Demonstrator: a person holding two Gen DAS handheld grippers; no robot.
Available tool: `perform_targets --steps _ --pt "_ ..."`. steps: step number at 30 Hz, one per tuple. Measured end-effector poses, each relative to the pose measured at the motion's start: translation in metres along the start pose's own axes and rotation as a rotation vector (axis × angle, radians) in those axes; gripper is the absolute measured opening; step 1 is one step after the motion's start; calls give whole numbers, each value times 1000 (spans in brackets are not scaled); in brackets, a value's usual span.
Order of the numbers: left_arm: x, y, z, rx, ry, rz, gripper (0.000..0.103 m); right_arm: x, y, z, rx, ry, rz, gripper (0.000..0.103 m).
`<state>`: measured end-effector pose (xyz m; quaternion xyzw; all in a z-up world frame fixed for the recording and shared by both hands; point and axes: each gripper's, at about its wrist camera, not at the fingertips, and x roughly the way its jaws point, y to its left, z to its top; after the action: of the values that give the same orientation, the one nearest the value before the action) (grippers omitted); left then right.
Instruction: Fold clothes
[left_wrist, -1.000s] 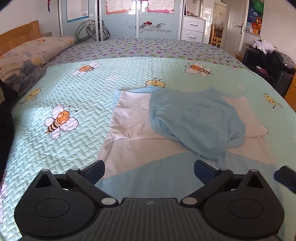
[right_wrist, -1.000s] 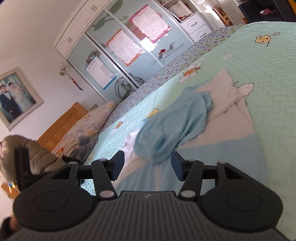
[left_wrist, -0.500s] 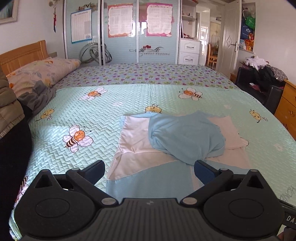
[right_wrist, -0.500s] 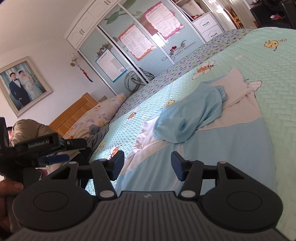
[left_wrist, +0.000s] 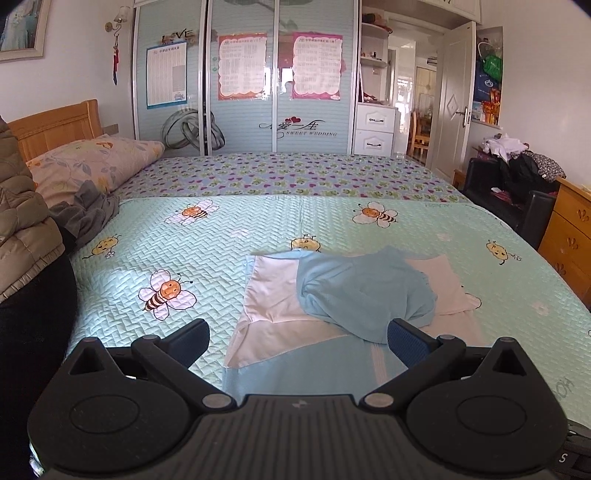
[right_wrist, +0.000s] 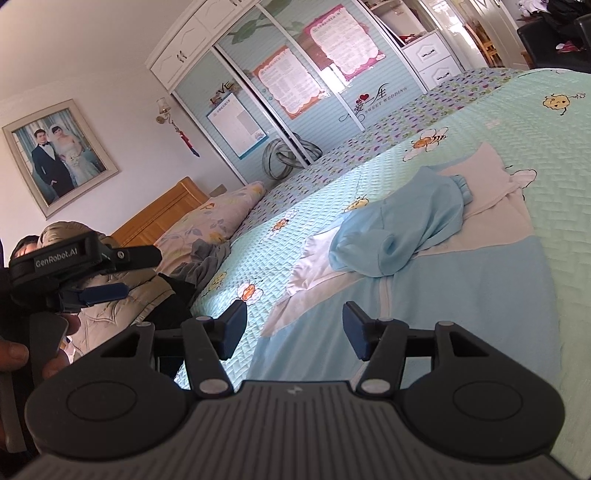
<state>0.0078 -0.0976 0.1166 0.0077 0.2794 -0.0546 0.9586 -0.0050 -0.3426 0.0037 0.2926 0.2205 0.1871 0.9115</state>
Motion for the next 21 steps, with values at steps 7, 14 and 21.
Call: perform_targets --steps 7,14,21 --pt "-14 -5 -1 11 -19 -6 102 -13 6 -1 4 -17 7 60" --pt "-20 -6 -2 22 -26 -5 102 -22 9 -1 11 -28 23 63" --pt "-1 4 -9 1 -17 -38 102 -16 5 0 21 -22 2 64"
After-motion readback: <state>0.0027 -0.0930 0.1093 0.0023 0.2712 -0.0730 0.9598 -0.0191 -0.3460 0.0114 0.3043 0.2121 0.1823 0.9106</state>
